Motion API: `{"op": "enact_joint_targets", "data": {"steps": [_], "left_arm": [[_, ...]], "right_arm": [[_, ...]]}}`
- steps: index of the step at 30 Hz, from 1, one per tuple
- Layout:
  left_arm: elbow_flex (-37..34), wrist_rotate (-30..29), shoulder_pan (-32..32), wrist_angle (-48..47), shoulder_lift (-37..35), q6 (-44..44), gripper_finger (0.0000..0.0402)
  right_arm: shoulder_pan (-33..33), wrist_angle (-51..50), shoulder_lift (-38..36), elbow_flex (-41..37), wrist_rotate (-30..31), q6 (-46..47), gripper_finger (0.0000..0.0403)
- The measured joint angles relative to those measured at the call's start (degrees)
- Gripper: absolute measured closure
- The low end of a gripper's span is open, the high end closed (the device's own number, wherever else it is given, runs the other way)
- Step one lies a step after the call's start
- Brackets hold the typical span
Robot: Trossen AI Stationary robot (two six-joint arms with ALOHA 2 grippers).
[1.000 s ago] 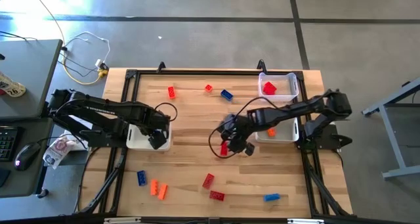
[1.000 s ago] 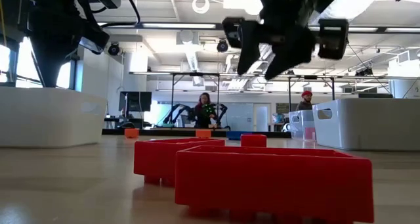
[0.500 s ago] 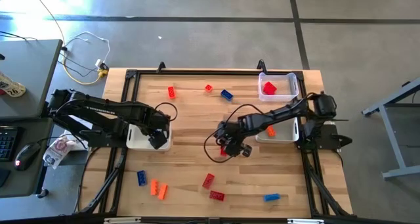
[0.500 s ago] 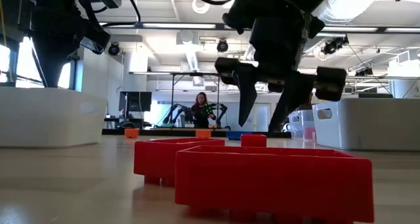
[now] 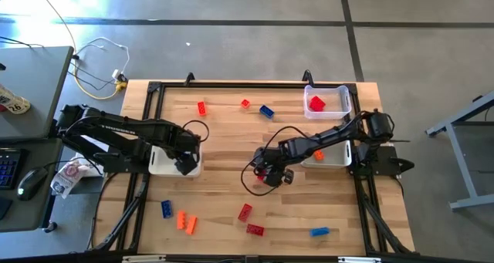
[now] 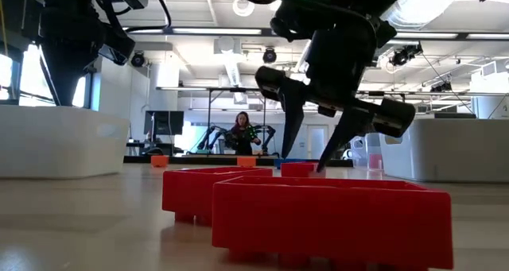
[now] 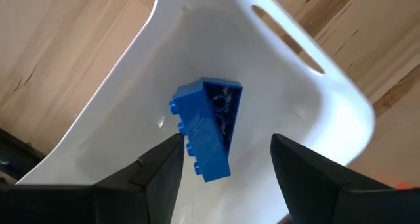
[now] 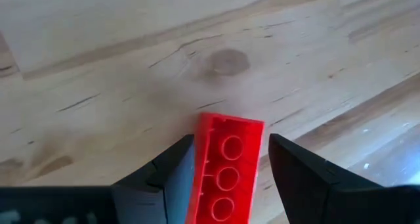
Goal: Sort & place blocks by color
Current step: Put the red game piece into the transparent bin
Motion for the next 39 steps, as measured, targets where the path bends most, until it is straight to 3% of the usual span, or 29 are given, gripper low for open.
{"op": "enact_joint_targets", "data": {"steps": [12, 18, 23, 30, 39], "left_arm": [[0.0, 0.0, 0.0, 3.0, 0.0, 0.0, 0.0190], [0.0, 0.0, 0.0, 3.4, 0.0, 0.0, 0.0190], [0.0, 0.0, 0.0, 3.6, 0.0, 1.9, 0.0190], [0.0, -0.1, 0.0, 3.8, 0.0, 5.1, 0.0190], [0.0, -2.6, -0.1, 8.1, 0.0, 12.4, 0.0190]], "right_arm": [[0.0, -0.5, 2.8, 0.2, 5.3, 2.7, 0.0226], [-0.1, -0.6, 2.1, 0.2, 6.4, 8.9, 0.0291], [-0.2, -0.3, 1.9, 0.1, 7.3, 15.7, 0.0292], [-1.1, -0.7, -0.7, -0.2, 14.8, 24.8, 0.0292], [-7.1, -1.2, -7.9, -0.2, 23.5, 36.9, 0.0292]]}}
